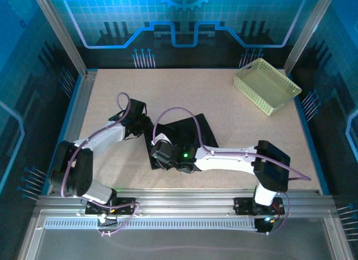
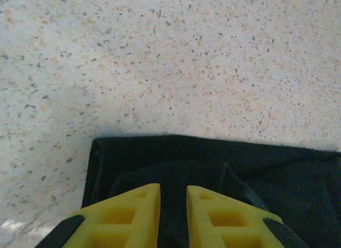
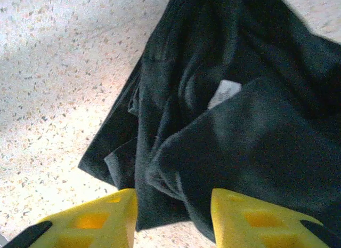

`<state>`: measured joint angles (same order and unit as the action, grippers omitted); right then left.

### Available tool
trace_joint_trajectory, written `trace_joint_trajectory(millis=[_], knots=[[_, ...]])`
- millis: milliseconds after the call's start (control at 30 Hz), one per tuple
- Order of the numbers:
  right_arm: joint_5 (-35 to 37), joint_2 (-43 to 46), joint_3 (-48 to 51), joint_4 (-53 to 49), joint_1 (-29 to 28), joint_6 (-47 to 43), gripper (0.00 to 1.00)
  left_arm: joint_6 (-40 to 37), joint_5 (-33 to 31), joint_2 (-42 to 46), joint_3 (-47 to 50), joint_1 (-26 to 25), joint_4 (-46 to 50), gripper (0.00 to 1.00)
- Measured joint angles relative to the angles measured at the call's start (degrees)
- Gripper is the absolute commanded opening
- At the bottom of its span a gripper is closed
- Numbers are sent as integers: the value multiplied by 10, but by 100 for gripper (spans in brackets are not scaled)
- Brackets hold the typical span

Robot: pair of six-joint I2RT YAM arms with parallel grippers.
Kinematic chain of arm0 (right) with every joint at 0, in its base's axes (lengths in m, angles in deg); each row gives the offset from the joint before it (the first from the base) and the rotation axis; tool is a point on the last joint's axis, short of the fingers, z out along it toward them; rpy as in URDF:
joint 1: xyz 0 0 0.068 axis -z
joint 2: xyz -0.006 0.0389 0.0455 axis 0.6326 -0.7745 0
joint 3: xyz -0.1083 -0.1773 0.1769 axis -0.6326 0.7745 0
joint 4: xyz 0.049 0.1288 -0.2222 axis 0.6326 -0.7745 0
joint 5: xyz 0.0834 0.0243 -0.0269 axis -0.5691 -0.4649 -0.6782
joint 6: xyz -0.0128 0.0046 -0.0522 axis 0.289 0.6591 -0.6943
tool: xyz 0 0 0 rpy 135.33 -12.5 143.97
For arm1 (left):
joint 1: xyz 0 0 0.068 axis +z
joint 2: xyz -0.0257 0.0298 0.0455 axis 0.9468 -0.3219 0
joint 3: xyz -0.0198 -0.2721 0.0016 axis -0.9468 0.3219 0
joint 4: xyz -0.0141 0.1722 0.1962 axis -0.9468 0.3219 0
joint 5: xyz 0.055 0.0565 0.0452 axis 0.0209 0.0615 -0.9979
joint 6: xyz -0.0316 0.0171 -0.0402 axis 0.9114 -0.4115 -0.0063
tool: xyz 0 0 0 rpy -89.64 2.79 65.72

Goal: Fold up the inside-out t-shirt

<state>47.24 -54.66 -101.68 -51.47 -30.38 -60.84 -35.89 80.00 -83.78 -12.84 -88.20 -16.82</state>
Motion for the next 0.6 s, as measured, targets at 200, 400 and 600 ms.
trace_joint_trajectory(millis=[200,400,600], knots=[[-3,84,0,-13,95,-26,49,4,-20,56,50,-48,14,27],[-57,-2,-34,-45,281,-12,49,31,-24,52,72,-120,13,28],[-100,-112,-45,-80,341,22,48,32,-27,-18,65,-110,-2,27]])
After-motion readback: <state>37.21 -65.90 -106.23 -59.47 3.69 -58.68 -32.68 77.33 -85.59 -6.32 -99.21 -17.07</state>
